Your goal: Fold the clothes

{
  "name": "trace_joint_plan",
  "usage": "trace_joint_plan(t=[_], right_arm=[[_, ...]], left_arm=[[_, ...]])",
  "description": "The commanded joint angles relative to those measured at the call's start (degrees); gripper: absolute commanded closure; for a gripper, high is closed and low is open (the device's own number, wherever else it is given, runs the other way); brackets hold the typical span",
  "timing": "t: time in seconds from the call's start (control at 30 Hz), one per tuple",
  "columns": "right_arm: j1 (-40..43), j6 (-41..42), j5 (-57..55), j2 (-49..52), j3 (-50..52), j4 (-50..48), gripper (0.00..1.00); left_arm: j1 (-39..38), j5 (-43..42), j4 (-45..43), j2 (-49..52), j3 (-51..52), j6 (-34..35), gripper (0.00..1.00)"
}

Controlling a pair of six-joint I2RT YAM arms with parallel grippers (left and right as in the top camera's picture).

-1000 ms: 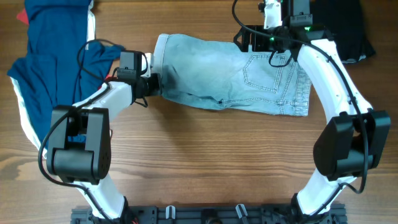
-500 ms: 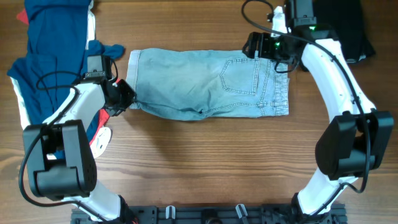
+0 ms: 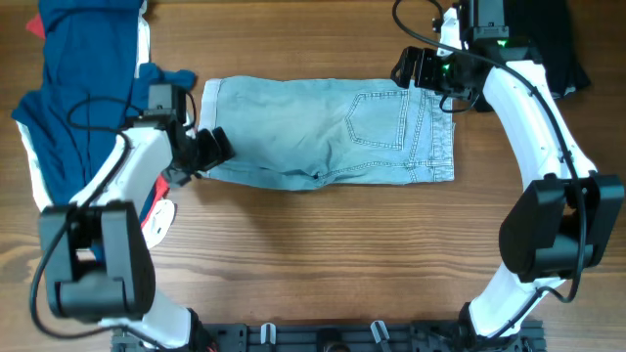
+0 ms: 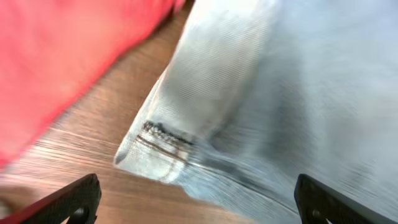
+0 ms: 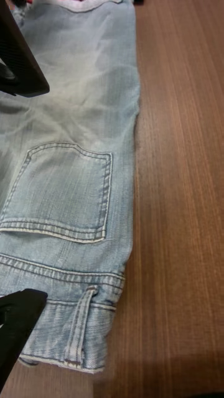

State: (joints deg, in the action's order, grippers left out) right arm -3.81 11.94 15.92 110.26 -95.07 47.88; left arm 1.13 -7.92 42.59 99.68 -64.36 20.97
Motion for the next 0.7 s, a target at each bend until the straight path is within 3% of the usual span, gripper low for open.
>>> trace_joint_plan(t=[0.0, 0.17, 0.43, 0.67], right_arm=[[-0.1, -1.3, -2.1, 0.0, -0.1, -0.3, 0.00], [-0.1, -1.2, -3.1, 0.0, -0.1, -0.5, 0.01], [2.5, 1.6, -5.6, 0.0, 4.3, -0.5, 0.18], [7.5, 1.6, -3.7, 0.0, 10.2, 0.5, 0.18]], left_arm=[[-0.3, 1.4, 1.2, -7.6, -5.2, -6.9, 0.01], [-0.9, 1.3, -4.2, -9.5, -5.1, -7.6, 0.00], [-4.6, -1.7, -12.9, 1.1, -5.1, -10.5, 0.07], [-4.8, -1.8, -15.2, 8.0, -5.1, -10.4, 0.09]])
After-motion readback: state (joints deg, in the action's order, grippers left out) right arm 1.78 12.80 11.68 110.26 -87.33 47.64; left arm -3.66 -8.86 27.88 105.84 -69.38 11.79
